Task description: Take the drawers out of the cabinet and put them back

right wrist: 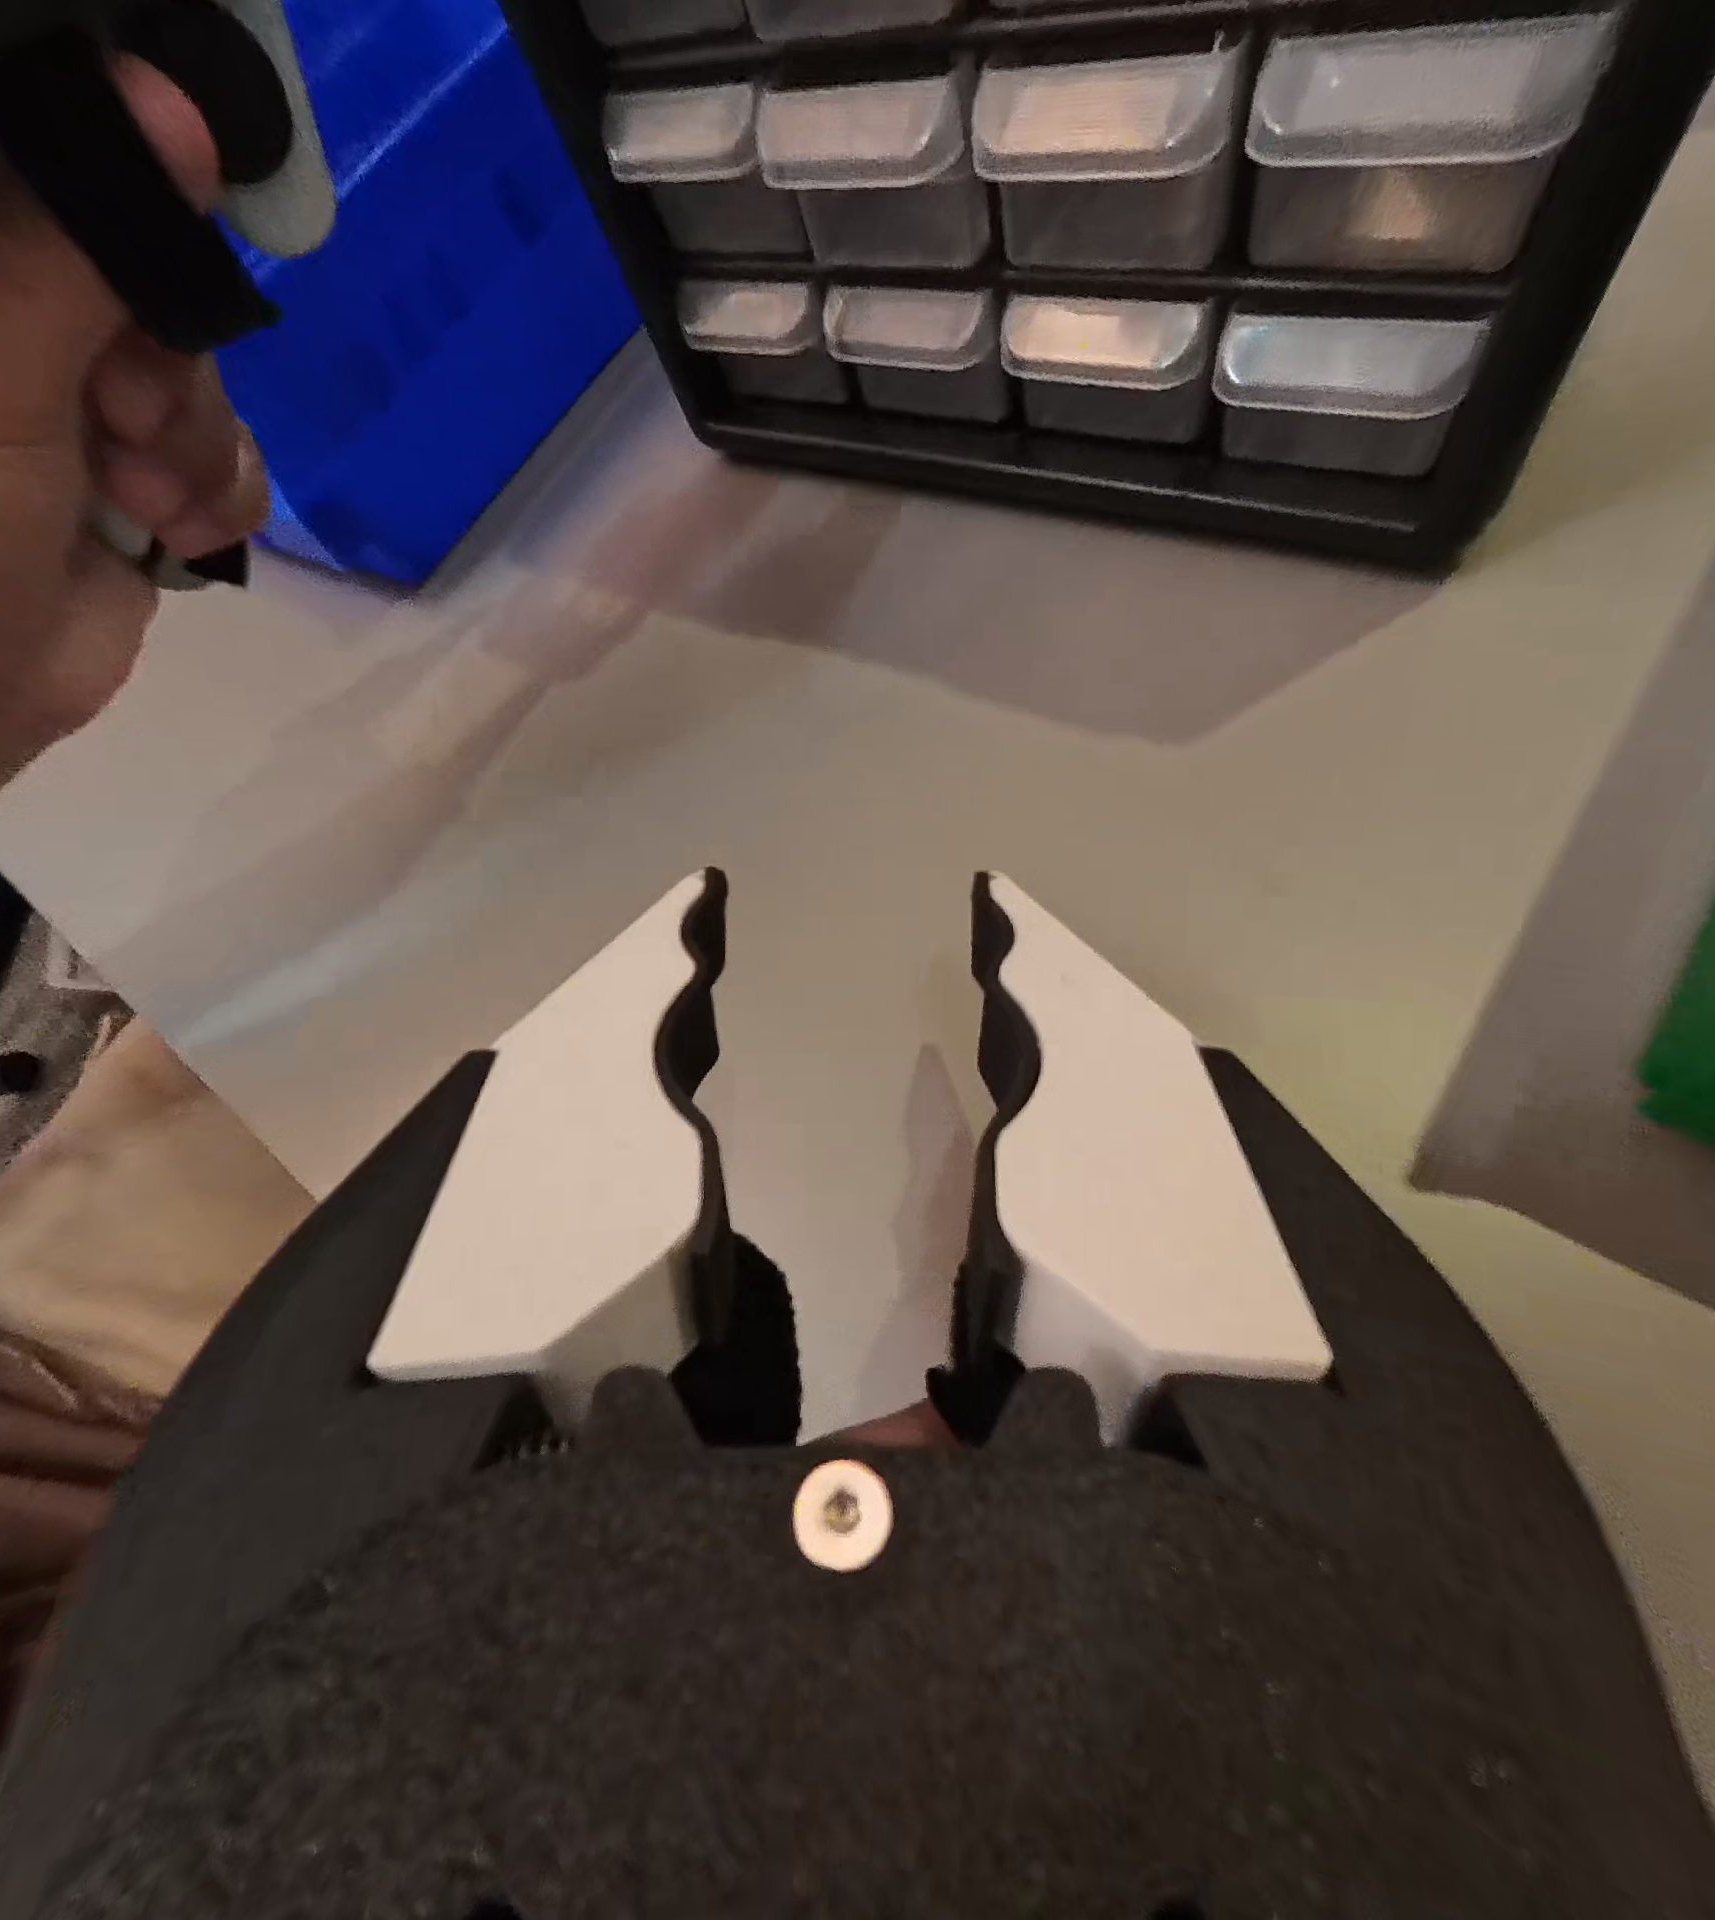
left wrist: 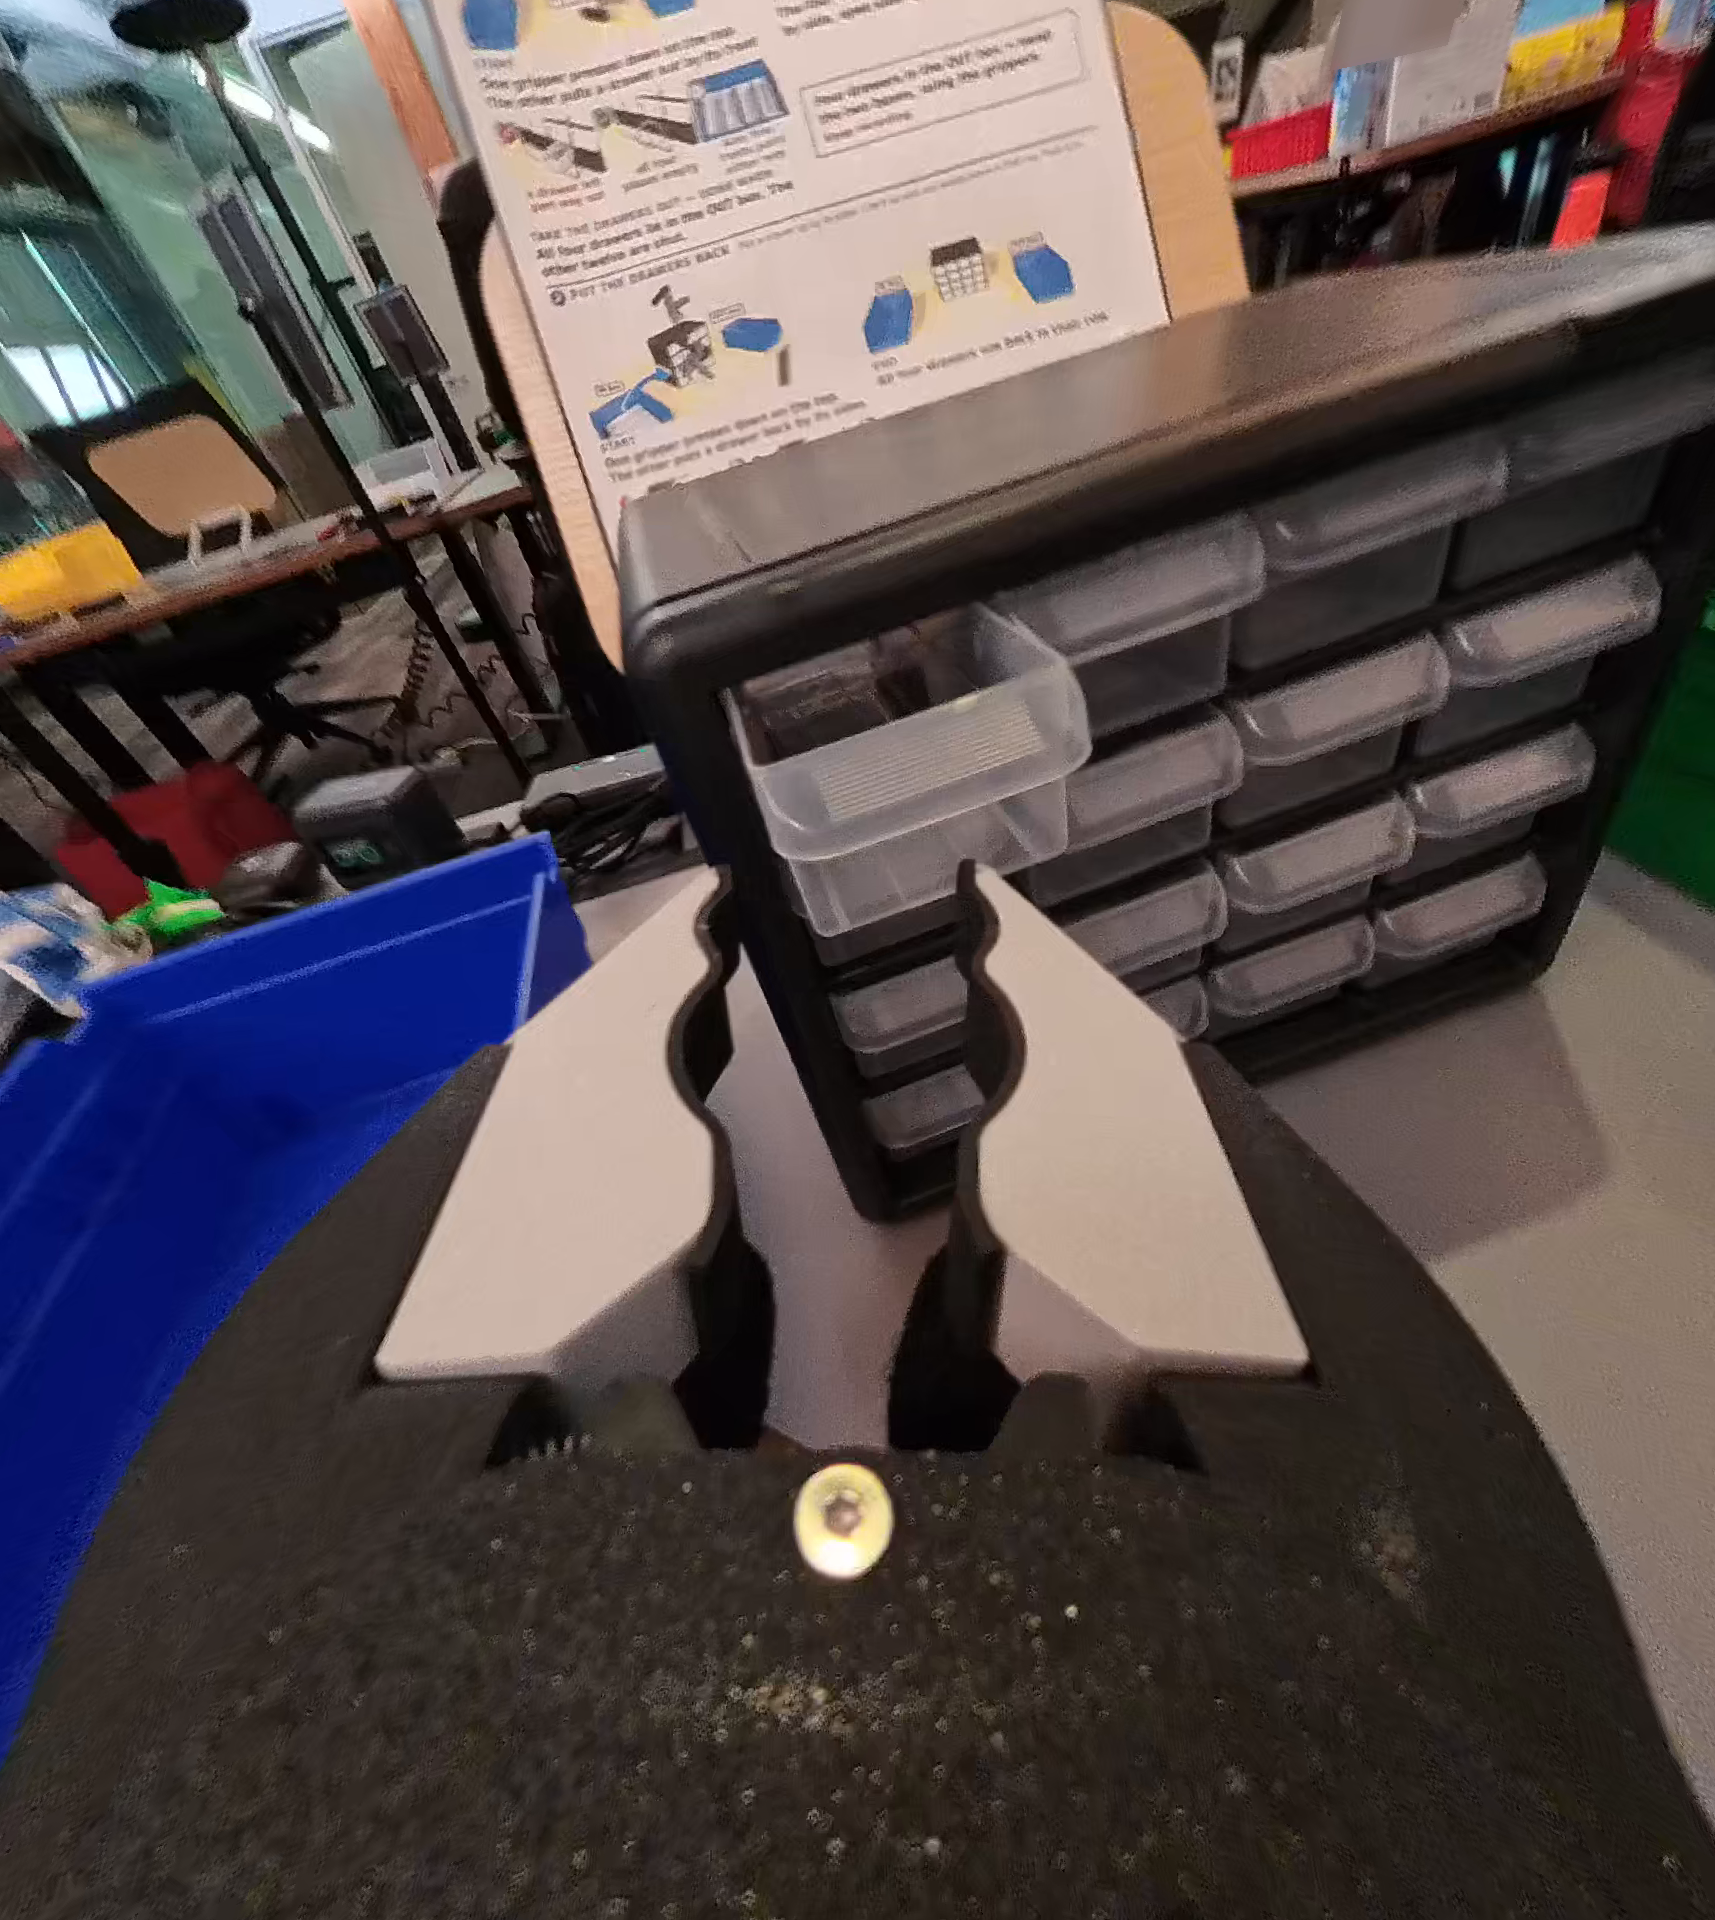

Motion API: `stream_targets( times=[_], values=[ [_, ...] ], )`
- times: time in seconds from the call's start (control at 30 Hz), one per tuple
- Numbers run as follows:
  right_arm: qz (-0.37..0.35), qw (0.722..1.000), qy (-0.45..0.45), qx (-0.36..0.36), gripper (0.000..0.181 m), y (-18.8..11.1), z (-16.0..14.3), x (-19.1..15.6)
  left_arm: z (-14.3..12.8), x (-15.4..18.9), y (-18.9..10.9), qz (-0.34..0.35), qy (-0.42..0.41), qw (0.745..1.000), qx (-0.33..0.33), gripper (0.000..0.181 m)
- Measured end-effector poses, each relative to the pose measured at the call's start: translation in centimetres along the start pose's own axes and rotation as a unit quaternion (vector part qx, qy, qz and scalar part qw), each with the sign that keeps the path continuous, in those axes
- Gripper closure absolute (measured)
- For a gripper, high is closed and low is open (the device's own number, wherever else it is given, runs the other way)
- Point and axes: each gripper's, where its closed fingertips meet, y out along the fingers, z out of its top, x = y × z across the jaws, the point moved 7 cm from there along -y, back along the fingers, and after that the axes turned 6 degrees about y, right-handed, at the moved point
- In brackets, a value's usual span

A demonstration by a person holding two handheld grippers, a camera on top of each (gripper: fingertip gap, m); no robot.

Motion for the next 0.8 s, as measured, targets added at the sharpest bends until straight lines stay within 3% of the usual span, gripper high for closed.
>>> stream_targets(
  times=[0.1, 0.27, 0.43, 0.6, 0.7, 0.8],
  values=[
    [-0.014, 1.000, -0.016, -0.005, 0.134, 0.6, -0.7, -0.1, 0.0, -1.4, 1.2, 0.017, -0.049, 0.999, -0.012, 0.142],
    [-0.041, 0.997, -0.063, -0.021, 0.135, 0.5, -2.4, -0.5, 0.5, -2.8, 3.8, 0.040, -0.065, 0.997, -0.026, 0.136],
    [-0.033, 0.997, -0.061, -0.019, 0.135, 0.0, -2.8, -0.8, 0.4, -2.6, 4.6, 0.045, -0.059, 0.997, -0.028, 0.134],
    [-0.028, 0.998, -0.063, -0.014, 0.135, -0.8, -3.0, -0.3, -0.5, -1.8, 2.3, 0.018, -0.036, 0.998, -0.039, 0.132],
    [-0.026, 0.998, -0.052, 0.011, 0.135, -1.4, -2.5, 0.1, -1.5, -0.9, -1.8, -0.034, -0.023, 0.999, -0.031, 0.136],
    [-0.008, 0.999, -0.015, 0.026, 0.135, -1.1, -1.8, 0.1, -0.4, 1.1, -3.7, -0.115, -0.057, 0.992, 0.000, 0.150]
  ],
)
